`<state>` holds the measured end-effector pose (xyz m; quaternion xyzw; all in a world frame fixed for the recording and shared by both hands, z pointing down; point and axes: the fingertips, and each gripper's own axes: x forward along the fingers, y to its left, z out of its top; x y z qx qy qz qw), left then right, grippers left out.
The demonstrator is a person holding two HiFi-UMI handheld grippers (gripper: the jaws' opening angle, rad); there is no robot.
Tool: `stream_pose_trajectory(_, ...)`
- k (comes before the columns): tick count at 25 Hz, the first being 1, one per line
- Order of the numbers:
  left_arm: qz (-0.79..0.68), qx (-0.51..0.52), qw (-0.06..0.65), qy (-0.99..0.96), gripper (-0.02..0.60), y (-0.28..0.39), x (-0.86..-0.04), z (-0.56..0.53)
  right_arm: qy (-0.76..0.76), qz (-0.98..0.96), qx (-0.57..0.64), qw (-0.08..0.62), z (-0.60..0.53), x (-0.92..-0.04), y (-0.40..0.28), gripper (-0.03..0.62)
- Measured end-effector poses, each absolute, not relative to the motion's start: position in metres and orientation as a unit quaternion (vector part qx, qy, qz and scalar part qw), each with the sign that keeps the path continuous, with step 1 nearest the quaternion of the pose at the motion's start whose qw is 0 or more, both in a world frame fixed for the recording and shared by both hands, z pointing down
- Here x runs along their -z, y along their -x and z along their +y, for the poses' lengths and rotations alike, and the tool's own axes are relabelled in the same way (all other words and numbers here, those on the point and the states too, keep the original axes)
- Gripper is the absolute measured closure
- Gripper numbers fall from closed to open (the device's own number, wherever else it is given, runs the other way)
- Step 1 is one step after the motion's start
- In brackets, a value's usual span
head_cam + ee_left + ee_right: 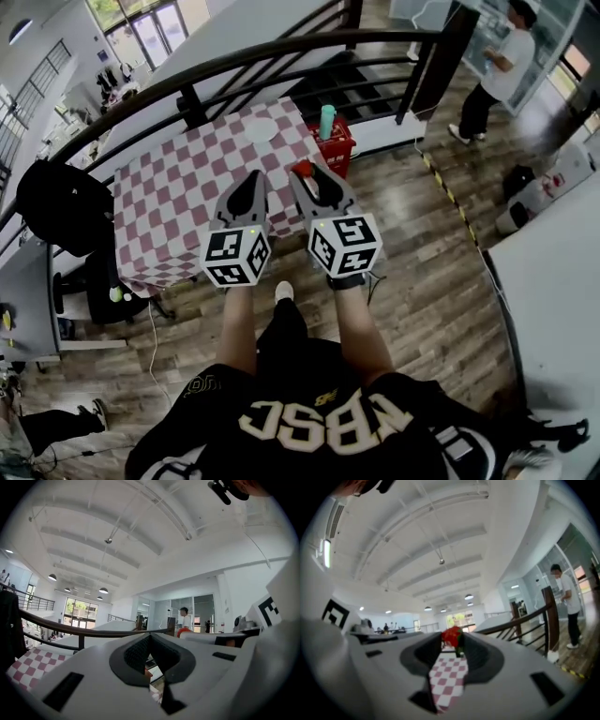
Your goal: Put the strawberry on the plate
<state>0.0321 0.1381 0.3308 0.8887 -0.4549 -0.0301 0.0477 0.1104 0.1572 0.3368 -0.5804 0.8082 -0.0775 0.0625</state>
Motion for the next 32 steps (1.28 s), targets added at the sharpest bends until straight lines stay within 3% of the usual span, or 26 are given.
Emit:
stream_pose_trajectory(15,-0.462,0.038,0.076,-0.883,0.566,0.030,-0.335,-0.083,0.598,0.797,0.080,0.022,-0.060,-0.341,-0.065,0.442)
stream_pose_trajectory(32,-0.486,0.015,0.116,-0.866,0.566,0.027,-0.399,-0.192,0.571,0.812,0.120,-0.009,-0.181,-0.400,-0.070,0.442)
